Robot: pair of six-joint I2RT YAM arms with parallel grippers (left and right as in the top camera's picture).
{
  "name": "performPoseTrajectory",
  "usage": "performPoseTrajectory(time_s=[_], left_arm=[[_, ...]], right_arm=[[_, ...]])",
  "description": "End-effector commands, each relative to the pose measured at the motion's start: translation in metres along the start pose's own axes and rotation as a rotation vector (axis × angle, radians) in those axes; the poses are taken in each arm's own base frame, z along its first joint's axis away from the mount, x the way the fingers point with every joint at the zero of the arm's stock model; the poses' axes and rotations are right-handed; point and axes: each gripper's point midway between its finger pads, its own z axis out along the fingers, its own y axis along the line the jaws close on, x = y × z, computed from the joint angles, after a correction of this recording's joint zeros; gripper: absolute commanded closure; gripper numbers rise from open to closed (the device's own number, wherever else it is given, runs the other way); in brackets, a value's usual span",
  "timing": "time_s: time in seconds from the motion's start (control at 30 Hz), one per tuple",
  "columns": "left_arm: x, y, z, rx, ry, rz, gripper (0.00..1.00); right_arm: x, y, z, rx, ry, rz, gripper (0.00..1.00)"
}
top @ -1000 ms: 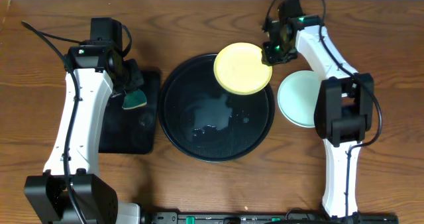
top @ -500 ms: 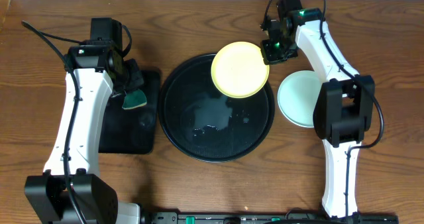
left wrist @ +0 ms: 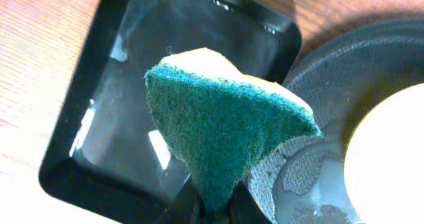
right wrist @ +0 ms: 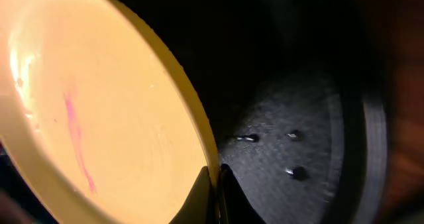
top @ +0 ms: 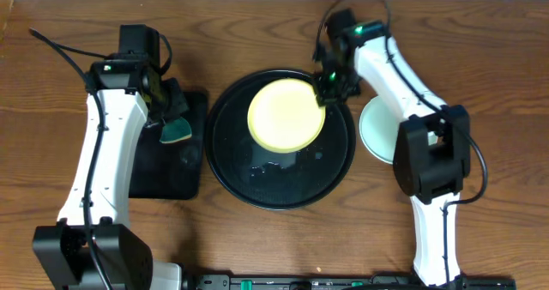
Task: Clean dirty plates on tray and stack at the side
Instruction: 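Bring the sponge with the left gripper onto the yellow plate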
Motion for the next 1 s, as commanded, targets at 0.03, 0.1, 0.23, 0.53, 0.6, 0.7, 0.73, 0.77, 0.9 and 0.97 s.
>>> performPoseTrajectory(time_s=[0.03, 0.1, 0.23, 0.53, 0.6, 0.7, 0.73, 0.77, 0.9, 0.97], left_arm=[[0.017, -0.017, 0.009, 0.018, 0.043, 0.016, 0.93], [0.022, -0.026, 0.012, 0.025, 0.047, 0.045, 0.92], [0.031, -0.049, 0.018, 0.047, 0.039, 0.067, 0.92], [0.053, -0.118, 0.051, 0.123, 0.04, 0.265, 0.93], [0.061, -0.134, 0.062, 0.148, 0.056, 0.345, 0.93], [0.07, -0.147, 0.081, 0.147, 0.077, 0.396, 0.93], [0.072, -0.151, 0.087, 0.147, 0.081, 0.408, 0.93], [0.073, -0.154, 0.093, 0.151, 0.084, 0.427, 0.93], [0.073, -0.164, 0.11, 0.157, 0.08, 0.445, 0.93], [0.073, -0.166, 0.119, 0.157, 0.08, 0.445, 0.93]], right_arm=[[0.017, 0.006, 0.025, -0.041, 0.039, 0.09, 0.99], [0.017, 0.004, 0.035, -0.043, 0.027, 0.105, 0.99], [0.02, -0.001, 0.049, -0.044, 0.021, 0.106, 0.99], [0.036, -0.008, 0.062, -0.036, 0.061, 0.1, 0.99], [0.036, -0.008, 0.062, -0.037, 0.061, 0.1, 0.99], [0.036, -0.006, 0.063, -0.036, 0.061, 0.096, 0.99], [0.036, -0.006, 0.063, -0.035, 0.061, 0.093, 0.99], [0.036, -0.005, 0.063, -0.034, 0.06, 0.091, 0.99], [0.036, -0.004, 0.064, -0.029, 0.06, 0.082, 0.99], [0.036, -0.003, 0.064, -0.029, 0.06, 0.076, 0.99]])
